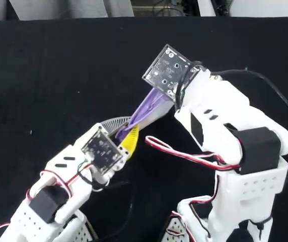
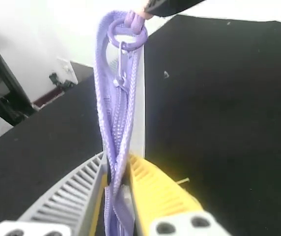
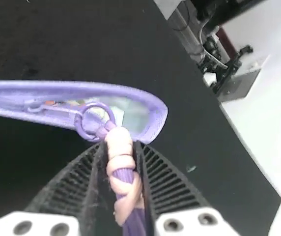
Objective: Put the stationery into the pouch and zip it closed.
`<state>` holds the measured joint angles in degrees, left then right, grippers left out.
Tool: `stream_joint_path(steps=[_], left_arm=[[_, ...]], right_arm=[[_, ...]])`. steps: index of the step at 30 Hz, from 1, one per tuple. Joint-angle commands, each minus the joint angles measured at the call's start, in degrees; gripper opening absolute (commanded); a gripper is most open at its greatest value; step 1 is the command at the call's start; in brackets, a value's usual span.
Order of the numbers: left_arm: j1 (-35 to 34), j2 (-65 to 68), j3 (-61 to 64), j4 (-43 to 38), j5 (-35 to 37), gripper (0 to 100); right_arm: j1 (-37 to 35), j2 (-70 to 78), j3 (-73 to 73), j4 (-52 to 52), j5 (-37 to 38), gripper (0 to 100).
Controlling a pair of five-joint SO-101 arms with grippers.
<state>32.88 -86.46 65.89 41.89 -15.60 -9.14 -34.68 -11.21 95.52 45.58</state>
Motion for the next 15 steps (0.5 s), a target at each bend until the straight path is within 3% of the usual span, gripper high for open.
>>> stream_joint_path(steps=[1,15], left_arm=[[-0.22,-4.48,0.92,0.26,-0.88,3],[-0.31,-3.25,1.01,0.26,-0.97,3]], right_arm=[[4.48,0.4,-3.12,-4.48,0.53,1.1],[18.9,11.21,-4.09,-14.15,0.7,1.1]])
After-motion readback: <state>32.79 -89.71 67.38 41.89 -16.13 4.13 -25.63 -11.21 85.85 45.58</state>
